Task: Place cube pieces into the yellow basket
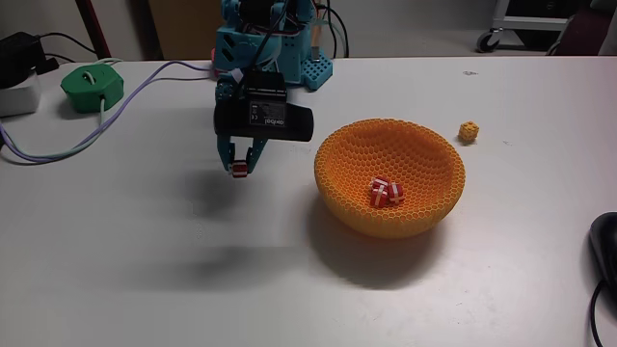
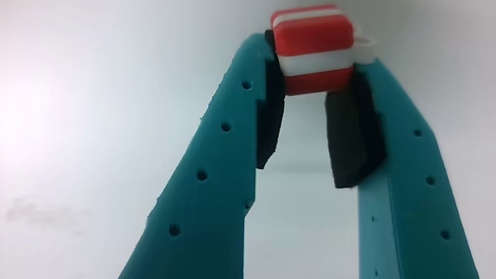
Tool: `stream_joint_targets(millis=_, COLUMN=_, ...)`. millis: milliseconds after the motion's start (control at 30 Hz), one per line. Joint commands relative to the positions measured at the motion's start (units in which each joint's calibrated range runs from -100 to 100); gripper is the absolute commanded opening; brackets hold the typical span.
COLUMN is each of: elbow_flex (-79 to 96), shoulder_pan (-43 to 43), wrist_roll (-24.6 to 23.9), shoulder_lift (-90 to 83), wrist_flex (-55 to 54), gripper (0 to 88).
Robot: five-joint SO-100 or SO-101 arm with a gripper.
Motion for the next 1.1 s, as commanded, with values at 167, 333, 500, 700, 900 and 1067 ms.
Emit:
stream_joint_targets(millis=167, elbow_flex=-27.51, shoulder_pan=-21.49, wrist_roll=-5.81, shoulder_lift=1.34, wrist_flex=22.56, gripper=0.0)
stream_joint_targets(millis=333, elbow_flex=-28.28, shoulder_pan=-32.96, wrist_roll=-7.42, shoulder_lift=5.51, wrist_flex=22.47, gripper=27.7)
stream_joint_targets(millis=500, elbow_flex=-27.51, shoulder_pan=-37.15, wrist_roll=-7.81, shoulder_lift=4.37, wrist_flex=25.16, gripper=34.4)
stream_joint_targets(millis=700, elbow_flex=-26.16, shoulder_pan=-42.56, wrist_roll=-6.50, shoulder_lift=-4.34, wrist_flex=28.03, gripper=47.7)
stream_joint_targets(millis=900, elbow_flex=-27.22, shoulder_pan=-59.15, wrist_roll=-17.48, shoulder_lift=-10.88, wrist_flex=37.33, gripper=48.7)
stream_joint_targets(millis=1067, elbow_flex=-23.85, shoulder_pan=-73.22, wrist_roll=-29.21, shoulder_lift=-10.97, wrist_flex=34.29, gripper=46.0)
